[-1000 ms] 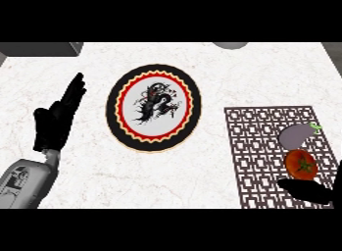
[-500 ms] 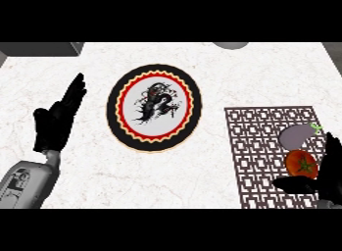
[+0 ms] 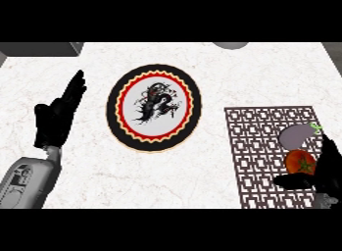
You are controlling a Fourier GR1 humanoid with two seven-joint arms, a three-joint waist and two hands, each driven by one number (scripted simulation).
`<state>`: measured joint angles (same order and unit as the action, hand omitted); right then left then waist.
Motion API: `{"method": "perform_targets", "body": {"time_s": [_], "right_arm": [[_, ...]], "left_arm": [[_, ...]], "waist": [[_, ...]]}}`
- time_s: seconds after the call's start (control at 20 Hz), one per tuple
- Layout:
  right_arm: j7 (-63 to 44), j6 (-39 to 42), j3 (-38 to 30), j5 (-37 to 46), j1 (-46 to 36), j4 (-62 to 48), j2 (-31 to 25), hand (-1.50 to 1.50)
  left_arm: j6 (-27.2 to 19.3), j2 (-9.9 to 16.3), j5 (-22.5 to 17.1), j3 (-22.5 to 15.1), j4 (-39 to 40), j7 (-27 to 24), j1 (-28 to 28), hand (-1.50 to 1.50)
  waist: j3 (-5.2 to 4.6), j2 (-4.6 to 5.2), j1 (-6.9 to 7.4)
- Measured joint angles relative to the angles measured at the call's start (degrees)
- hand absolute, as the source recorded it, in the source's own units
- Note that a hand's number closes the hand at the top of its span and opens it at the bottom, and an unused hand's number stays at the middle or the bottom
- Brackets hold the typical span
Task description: Pick the tomato from the placemat and place it in the plate
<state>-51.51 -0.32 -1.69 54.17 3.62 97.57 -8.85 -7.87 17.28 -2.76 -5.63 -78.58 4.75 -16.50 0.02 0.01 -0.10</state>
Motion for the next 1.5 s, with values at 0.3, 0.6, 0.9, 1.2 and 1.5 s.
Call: {"method": "perform_targets", "body": {"time_s": [0.3, 0.6, 0.9, 1.2, 1.5], "right_arm": [[3.5, -2.7, -0.7, 2.2, 1.1, -0.9, -0.9, 1.50], [7.4, -6.3, -1.5, 4.1, 0.2, -4.1, -1.1, 1.50], [20.0, 5.8, 5.7, 2.2, -5.3, -8.0, -8.7, 1.50], [33.6, 9.0, 7.3, -1.6, -13.3, -12.7, -12.4, 1.50], [42.0, 3.8, 5.0, -4.9, -19.0, -7.8, -12.4, 1.50]], "left_arm": [[0.5, -1.9, 2.2, 1.1, -1.2, 0.4, 1.1, 0.00], [2.5, -2.7, 3.5, 2.9, -1.0, -0.9, 1.9, 0.00], [2.9, -3.7, 4.1, 1.5, -0.6, -1.1, 1.0, 0.00], [3.3, -3.5, 3.9, 2.7, 0.1, -1.6, 1.0, 0.00], [3.0, -3.3, 4.3, 2.9, -1.1, 0.4, 0.8, 0.00]], "waist": [[-0.02, -0.03, -0.01], [-0.31, -0.19, 0.03], [-0.66, 0.09, 1.93], [-0.15, 0.16, 1.25], [-0.02, -0.05, 0.53]]}}
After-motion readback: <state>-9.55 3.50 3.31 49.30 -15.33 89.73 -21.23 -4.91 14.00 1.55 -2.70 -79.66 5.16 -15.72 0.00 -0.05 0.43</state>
